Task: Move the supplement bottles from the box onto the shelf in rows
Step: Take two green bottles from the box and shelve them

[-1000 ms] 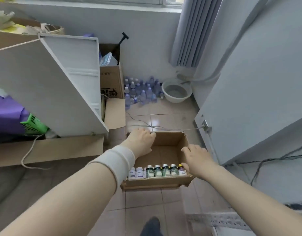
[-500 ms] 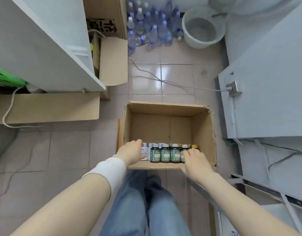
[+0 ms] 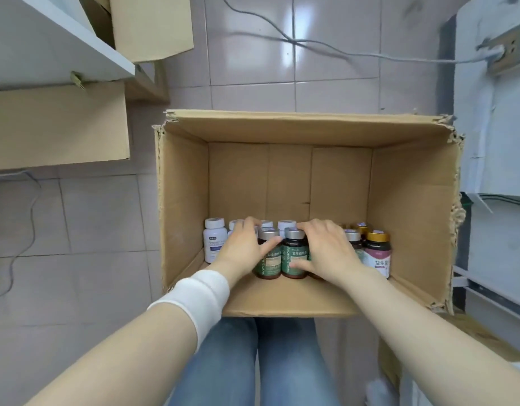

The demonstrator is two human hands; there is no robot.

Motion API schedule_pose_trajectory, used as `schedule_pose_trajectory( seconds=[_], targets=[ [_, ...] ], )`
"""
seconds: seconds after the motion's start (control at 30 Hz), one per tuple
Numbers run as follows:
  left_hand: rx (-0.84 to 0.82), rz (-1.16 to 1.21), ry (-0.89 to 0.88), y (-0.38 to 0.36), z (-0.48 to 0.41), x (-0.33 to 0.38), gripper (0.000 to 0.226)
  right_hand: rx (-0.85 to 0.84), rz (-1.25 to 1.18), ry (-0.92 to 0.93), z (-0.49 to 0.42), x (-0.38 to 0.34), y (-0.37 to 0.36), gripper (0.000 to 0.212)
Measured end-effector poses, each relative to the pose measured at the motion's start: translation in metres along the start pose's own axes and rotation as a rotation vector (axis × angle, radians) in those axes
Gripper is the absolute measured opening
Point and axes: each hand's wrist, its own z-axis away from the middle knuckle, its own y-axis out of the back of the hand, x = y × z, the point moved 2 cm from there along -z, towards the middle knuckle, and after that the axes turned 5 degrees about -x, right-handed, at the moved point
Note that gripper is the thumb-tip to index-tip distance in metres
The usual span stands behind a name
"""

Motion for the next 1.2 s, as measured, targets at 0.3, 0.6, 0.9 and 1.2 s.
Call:
schedule_pose_trajectory(
  seconds=[0.3,0.6,0.9,1.2],
  targets=[
    [-0.064,0.39,0.046,0.006,-0.008,-0.006,0.039,-0.084,-0.333,-0.049,-0.006,0.008,0.009,0.079],
    [0.013,0.852,-0.019,0.043,0.062,0.022,0.018,0.04,-0.856,0.013,0.064,0.012,0.045,0.063],
    [-0.186,0.978,-0.292,0.08,0.16,0.113,0.016,0.348,-1.594,-0.148,0.191,-0.016,0.076,0.054],
    [-0.589,0.759,-0.447,0.081,0.276,0.144,0.044,0.856,-2.234,0.082,0.315,-0.123,0.023,0.025]
  ],
)
